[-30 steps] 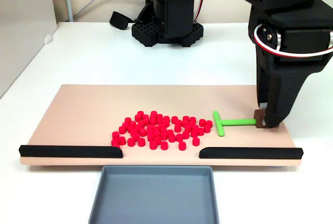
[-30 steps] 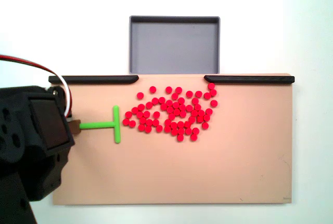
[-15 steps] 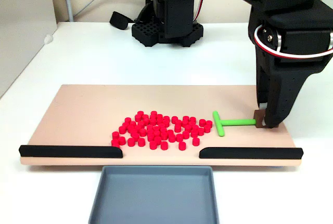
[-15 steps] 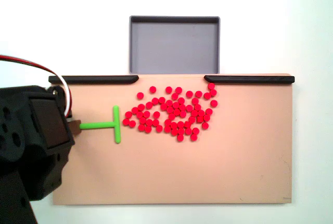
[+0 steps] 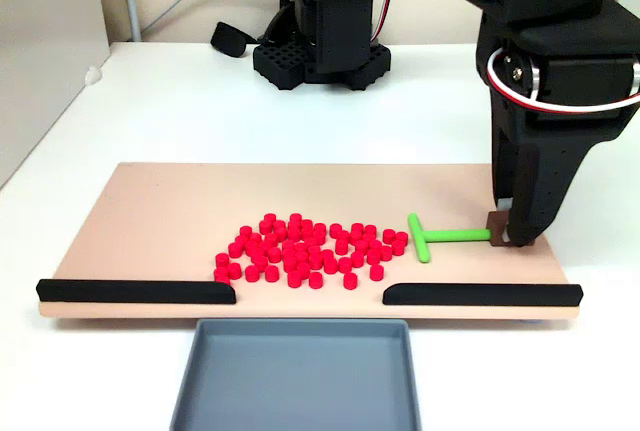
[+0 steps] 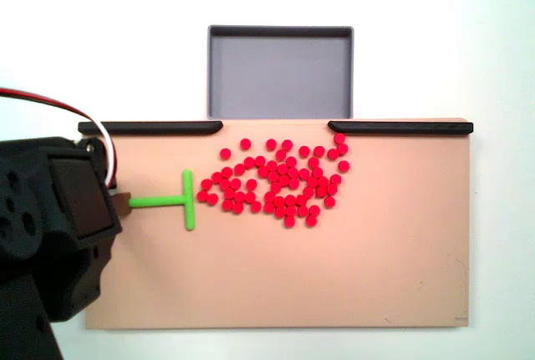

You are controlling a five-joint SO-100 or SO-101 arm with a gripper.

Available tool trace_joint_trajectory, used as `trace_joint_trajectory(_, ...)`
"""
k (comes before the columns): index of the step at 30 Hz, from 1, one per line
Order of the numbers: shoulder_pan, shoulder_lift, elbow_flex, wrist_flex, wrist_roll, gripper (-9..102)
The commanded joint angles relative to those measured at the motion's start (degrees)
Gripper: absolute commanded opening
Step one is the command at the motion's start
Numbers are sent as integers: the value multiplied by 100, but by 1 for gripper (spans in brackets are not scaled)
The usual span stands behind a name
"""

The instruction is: Gather the left side granules

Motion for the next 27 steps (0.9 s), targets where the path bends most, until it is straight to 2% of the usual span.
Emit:
trace_joint_trajectory(1, 88, 18, -141, 9, -62, 0)
trace_joint_trajectory(27, 299, 79, -79, 9, -158, 0)
